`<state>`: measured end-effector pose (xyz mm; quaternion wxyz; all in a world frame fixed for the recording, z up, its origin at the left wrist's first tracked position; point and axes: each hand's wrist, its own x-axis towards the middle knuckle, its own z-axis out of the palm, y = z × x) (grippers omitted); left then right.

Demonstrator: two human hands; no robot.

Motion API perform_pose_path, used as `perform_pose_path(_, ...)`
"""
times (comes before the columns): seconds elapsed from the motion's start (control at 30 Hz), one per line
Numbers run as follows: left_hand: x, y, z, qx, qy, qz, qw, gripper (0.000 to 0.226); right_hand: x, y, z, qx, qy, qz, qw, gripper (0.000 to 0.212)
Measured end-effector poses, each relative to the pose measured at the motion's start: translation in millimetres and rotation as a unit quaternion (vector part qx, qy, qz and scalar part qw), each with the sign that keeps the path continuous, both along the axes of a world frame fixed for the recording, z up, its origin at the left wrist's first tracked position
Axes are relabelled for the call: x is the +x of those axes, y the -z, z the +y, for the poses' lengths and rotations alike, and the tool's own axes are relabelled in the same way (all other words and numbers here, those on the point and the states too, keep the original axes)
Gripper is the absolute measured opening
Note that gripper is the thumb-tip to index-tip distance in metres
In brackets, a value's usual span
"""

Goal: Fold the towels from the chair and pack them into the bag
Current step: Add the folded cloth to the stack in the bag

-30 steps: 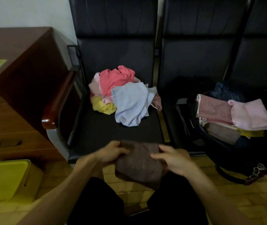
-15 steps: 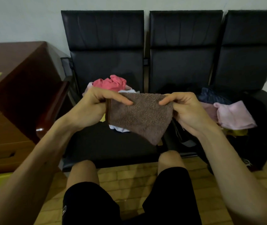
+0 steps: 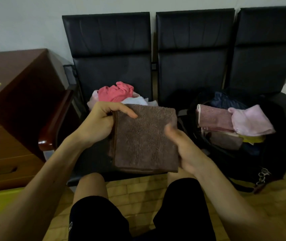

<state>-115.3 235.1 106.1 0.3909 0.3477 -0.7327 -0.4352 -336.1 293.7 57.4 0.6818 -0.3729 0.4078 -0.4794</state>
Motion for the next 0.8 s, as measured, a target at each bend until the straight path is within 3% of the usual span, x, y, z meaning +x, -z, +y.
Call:
perform_pose_path(0.1,2.5,8.7,-2.3,0.029,-0.021,-0.027,0.999,0.057,-1.0,9.4,-1.8,-0.014,0.034,0.065,0.997,0.022)
perform_pose_path(0.17,0.7,18.2,-0.8,0.149,-0.025,0.074,0.986,0.061,-4.1,16.9,-2.0,-0.011,0.044,0.048,0.998,0.018)
perform_pose_path(0.27,-11.8,38.5,11.6,0.351,-0.004,0.232,0.907,0.032,-7.0,29.7,-1.7,0.0,0.075,0.02,0.997,0.022)
perform_pose_path(0.3,-16.6,47.8,16.9,0.395,-0.008,0.247,0.885,0.037,-7.8,34.9,-1.8,0.009,0.085,0.023,0.996,0.025)
perform_pose_path(0.37,-25.5,70.7,24.3,0.451,-0.021,0.214,0.866,0.053,-10.7,49.2,-3.5,0.044,0.09,0.048,0.994,0.039)
perform_pose_path(0.47,-35.7,104.7,29.9,0.46,-0.033,0.105,0.881,0.038,-18.4,77.6,-2.2,0.118,0.076,0.158,0.977,0.069)
perform_pose_path(0.5,-36.3,115.5,29.8,0.455,-0.036,0.072,0.887,0.041,-24.2,92.5,-1.8,0.132,0.068,0.192,0.97,0.071)
perform_pose_path(0.57,-34.9,131.0,29.5,0.473,-0.042,0.042,0.879,0.049,-30.3,109.0,0.6,0.146,0.049,0.228,0.961,0.059)
perform_pose_path(0.67,-31.5,140.9,30.6,0.503,-0.039,0.033,0.863,0.05,-28.5,107.0,7.4,0.184,0.011,0.176,0.967,0.025)
perform_pose_path(0.8,-26.0,146.9,32.4,0.512,-0.038,0.022,0.858,0.042,-31.2,112.5,8.0,0.236,-0.029,0.104,0.966,0.03)
